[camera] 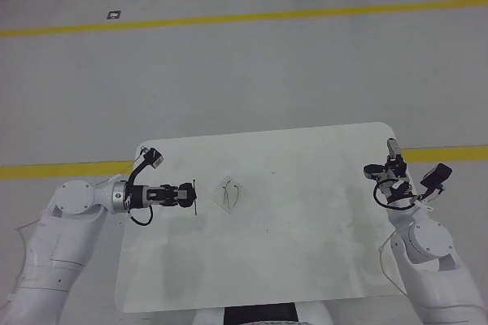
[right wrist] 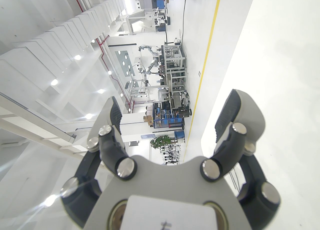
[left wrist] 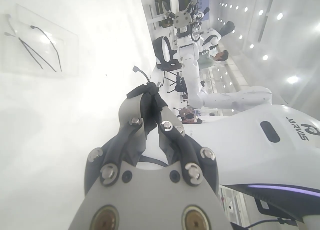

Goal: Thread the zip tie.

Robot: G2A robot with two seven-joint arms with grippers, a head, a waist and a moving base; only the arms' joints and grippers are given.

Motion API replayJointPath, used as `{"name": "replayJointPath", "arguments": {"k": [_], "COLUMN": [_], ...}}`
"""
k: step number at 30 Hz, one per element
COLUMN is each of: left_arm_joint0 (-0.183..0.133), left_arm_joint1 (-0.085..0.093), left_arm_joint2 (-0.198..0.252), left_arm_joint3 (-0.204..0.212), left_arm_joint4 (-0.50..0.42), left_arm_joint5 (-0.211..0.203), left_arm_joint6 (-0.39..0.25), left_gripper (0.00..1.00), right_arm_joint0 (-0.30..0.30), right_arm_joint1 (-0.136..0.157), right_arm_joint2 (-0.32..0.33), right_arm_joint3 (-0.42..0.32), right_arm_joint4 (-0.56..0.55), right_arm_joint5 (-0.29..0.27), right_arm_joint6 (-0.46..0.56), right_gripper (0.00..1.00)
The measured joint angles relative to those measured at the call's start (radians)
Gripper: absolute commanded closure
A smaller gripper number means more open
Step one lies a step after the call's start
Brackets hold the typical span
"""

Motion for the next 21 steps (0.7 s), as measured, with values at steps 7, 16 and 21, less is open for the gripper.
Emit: {"name": "replayJointPath", "arguments": {"k": [7, 16, 21], "left_arm_joint0": [-0.006, -0.006, -0.006], "left_arm_joint1": [0.012, 0.011, 0.011], "left_arm_joint2": [0.009, 0.009, 0.009], "left_arm_joint3": [0.001, 0.001, 0.001], "left_arm_joint4": [-0.028, -0.028, -0.028], "left_arm_joint5": [0.000, 0.000, 0.000], "left_arm_joint6": [0.000, 0.000, 0.000], "left_gripper": [1.00, 1.00, 1.00], "right_arm_joint0": [0.000, 0.021, 0.080], "right_arm_joint1": [0.000, -0.002, -0.005], "right_arm_joint2": [0.000, -0.031, -0.098], "right_arm_joint3": [0.000, -0.005, -0.007], "right_arm_joint4": [0.000, -0.052, -0.132], "right_arm_joint5": [0.000, 0.032, 0.136], "right_arm_joint6": [0.000, 0.024, 0.060], "right_gripper": [0.00, 0.00, 0.00]}}
